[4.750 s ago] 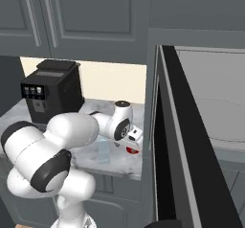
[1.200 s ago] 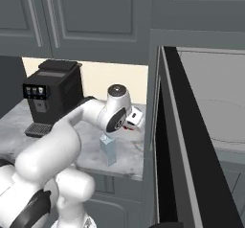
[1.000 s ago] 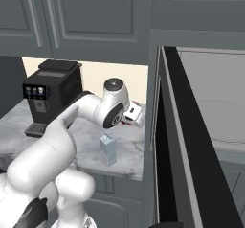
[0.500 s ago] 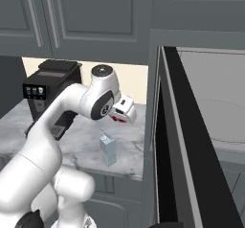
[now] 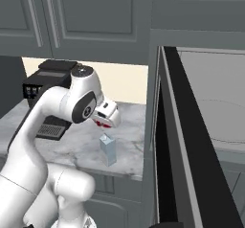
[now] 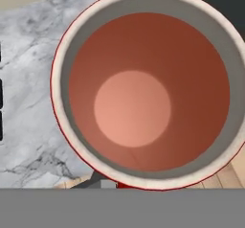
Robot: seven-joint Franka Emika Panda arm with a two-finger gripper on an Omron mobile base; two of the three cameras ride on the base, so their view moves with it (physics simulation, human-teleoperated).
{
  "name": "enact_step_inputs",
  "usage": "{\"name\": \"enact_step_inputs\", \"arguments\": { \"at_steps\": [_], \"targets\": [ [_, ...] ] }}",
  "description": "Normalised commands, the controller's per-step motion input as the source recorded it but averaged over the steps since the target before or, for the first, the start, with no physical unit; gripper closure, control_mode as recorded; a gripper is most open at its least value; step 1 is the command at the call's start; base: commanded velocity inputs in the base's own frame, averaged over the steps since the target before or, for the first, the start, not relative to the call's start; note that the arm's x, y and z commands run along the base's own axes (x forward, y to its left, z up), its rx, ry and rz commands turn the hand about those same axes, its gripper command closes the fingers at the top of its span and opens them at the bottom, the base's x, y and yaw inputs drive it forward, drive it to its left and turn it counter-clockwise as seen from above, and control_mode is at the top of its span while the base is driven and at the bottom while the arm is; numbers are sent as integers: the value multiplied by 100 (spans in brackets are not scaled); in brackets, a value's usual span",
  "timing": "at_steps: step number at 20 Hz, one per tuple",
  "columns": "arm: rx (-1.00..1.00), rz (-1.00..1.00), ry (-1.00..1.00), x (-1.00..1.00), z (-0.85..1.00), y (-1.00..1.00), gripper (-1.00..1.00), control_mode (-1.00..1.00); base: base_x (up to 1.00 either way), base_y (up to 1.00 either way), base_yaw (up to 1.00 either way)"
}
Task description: Place the microwavable item in the microwave. Then, close the microwave door and press the start button.
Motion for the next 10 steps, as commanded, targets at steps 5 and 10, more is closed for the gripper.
{"name": "enact_step_inputs", "arguments": {
  "at_steps": [5,10],
  "targets": [
    [-9,0,14,-1,-23,62,100,-100,0,0,0],
    [-7,6,4,-12,-21,47,100,-100,0,0,0]
  ]
}}
